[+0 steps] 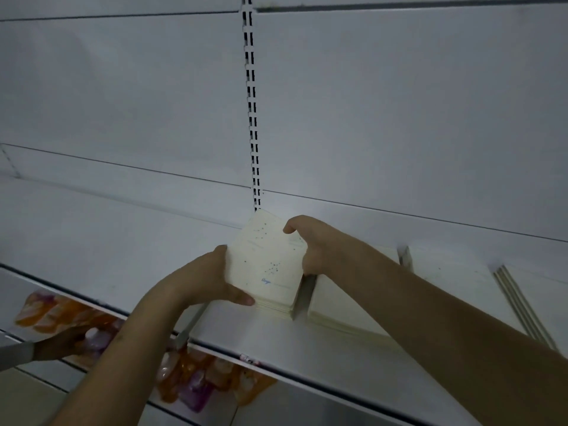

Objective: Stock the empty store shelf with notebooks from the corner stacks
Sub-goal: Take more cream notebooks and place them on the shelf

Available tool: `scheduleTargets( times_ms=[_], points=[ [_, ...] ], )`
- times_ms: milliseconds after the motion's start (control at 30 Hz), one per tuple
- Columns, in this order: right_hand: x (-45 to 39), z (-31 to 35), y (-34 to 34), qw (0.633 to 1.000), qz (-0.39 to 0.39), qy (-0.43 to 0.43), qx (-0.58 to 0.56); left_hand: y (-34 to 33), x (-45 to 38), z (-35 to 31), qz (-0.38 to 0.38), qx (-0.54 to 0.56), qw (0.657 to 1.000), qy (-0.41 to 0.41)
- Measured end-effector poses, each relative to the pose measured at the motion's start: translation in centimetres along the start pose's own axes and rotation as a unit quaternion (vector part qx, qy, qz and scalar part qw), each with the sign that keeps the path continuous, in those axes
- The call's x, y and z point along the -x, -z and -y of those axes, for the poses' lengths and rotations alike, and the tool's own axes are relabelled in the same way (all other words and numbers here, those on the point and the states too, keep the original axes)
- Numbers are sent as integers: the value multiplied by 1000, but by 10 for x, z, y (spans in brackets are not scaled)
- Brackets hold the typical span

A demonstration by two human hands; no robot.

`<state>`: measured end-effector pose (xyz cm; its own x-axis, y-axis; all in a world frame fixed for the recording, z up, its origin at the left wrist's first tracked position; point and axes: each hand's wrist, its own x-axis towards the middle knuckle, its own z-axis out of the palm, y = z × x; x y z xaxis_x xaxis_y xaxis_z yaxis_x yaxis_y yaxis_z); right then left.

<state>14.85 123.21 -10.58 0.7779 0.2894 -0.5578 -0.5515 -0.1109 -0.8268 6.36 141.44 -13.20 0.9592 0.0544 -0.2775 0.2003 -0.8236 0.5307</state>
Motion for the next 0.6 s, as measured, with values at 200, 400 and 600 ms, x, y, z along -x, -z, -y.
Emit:
scheduleTargets(
  times_ms=[200,400,600],
  points=[
    [41,9,37,989,-25,130,-63,25,17,-30,-205,77,973,-67],
    [117,-3,158,912,-258,313,62,-84,17,-169,-224,187,901,-322],
    [234,-58,303,806,-465,328,162,-232,55,-298,-43,137,866,-479]
  ],
)
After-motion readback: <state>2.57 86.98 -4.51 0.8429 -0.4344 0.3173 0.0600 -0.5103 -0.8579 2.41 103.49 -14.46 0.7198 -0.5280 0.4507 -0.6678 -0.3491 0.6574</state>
